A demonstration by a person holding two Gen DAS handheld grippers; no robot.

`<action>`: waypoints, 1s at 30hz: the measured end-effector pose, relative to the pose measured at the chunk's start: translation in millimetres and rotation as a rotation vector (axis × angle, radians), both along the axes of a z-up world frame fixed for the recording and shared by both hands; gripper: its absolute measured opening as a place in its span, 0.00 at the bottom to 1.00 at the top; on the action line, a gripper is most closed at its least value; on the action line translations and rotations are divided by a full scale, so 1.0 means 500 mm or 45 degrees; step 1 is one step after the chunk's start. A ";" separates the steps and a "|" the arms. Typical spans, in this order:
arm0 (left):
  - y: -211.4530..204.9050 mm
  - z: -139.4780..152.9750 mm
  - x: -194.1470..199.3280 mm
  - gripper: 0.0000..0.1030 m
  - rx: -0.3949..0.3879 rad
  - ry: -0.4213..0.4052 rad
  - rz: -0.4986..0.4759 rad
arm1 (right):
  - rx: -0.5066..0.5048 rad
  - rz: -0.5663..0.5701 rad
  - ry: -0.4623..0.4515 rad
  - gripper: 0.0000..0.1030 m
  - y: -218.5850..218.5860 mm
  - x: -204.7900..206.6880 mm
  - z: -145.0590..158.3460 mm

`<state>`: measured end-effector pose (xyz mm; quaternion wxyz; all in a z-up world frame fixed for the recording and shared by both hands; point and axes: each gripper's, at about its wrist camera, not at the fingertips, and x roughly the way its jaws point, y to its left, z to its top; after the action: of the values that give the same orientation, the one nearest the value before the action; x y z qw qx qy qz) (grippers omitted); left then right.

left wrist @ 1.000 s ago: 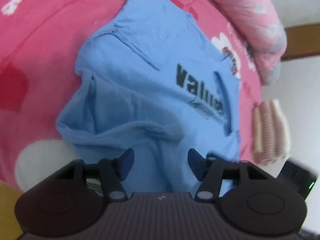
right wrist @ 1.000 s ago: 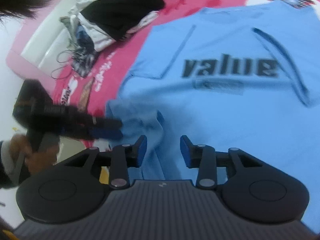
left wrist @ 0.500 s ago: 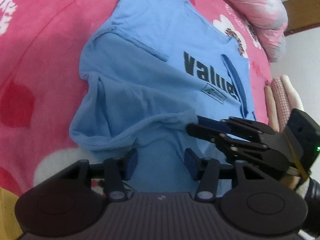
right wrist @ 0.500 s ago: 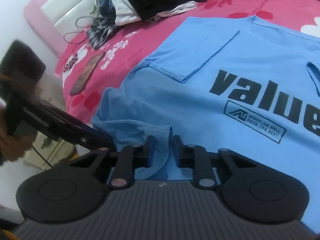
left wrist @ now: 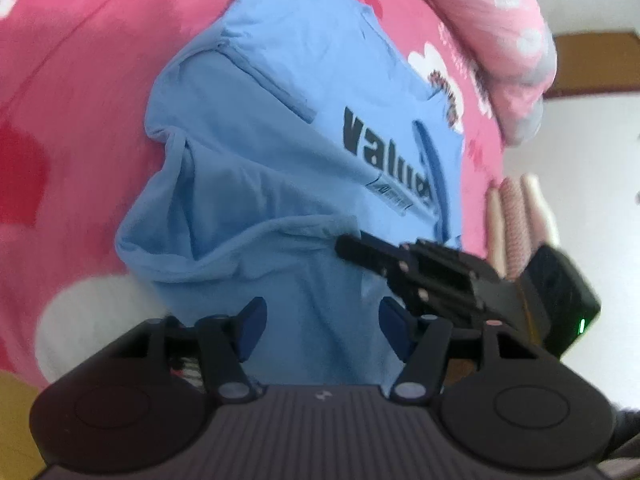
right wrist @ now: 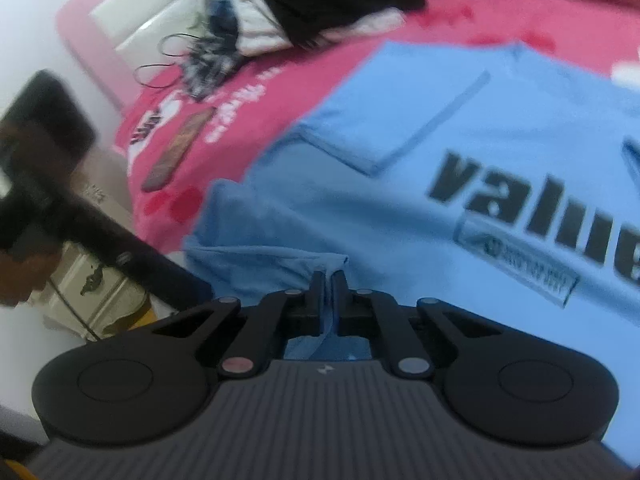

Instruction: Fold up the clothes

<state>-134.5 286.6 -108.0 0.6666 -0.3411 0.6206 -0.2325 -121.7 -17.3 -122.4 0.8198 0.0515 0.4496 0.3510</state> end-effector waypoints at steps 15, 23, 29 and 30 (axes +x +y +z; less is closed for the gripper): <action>0.064 -0.061 -0.081 0.73 -0.258 0.397 0.348 | -0.191 0.374 -0.410 0.02 0.105 -0.217 0.117; 0.012 -0.080 -0.099 0.14 -0.142 0.470 0.259 | -0.213 0.429 -0.480 0.04 0.132 -0.269 0.119; -0.001 -0.053 -0.100 0.09 0.015 0.371 0.168 | -0.127 0.051 -0.116 0.04 -0.005 -0.283 0.114; -0.001 -0.049 -0.100 0.09 0.039 0.361 0.145 | -0.130 -0.064 -0.032 0.04 -0.047 -0.288 0.107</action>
<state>-184.6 286.2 -132.6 0.5895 -0.3950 0.6917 -0.1343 -265.6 -40.7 -69.1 0.8355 0.0167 0.4551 0.3075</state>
